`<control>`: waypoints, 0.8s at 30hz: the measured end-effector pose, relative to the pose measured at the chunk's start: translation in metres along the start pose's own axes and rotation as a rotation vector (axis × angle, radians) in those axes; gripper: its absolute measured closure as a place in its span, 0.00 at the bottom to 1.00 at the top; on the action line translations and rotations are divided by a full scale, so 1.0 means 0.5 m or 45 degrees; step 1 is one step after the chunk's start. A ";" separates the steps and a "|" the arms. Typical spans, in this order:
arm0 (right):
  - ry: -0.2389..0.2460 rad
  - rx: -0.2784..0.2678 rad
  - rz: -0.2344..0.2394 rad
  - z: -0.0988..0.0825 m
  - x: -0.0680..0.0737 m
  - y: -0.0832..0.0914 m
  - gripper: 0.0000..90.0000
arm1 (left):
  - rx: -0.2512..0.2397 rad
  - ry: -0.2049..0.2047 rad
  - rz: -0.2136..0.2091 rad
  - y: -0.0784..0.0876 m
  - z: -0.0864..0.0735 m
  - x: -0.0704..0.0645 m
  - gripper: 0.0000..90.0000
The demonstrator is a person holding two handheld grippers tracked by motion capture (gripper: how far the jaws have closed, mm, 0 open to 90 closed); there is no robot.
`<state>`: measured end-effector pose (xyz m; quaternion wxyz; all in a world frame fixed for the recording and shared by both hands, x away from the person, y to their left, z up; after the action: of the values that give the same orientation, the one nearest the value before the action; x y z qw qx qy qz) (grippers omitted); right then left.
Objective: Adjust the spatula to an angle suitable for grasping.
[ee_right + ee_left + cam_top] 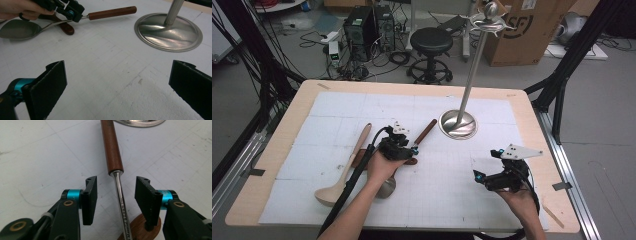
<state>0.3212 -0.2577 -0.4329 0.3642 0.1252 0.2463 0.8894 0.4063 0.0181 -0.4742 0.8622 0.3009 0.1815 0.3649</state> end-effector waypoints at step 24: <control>0.011 0.012 0.000 -0.001 0.004 -0.003 0.00 | 0.079 -0.005 -0.026 -0.017 -0.016 -0.004 0.85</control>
<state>0.3207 -0.2554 -0.4339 0.3624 0.1230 0.2520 0.8888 0.4051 0.0149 -0.4853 0.8565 0.3261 0.1941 0.3497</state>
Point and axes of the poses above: each handheld gripper's, and its own axes: y roughly backward along the jaws, z roughly out of its top, x roughly to its left, the point moved 7 cm from there along -y, roughly forward along the jaws, and after that the axes turned 1 degree about -z, right-handed, at the moved point
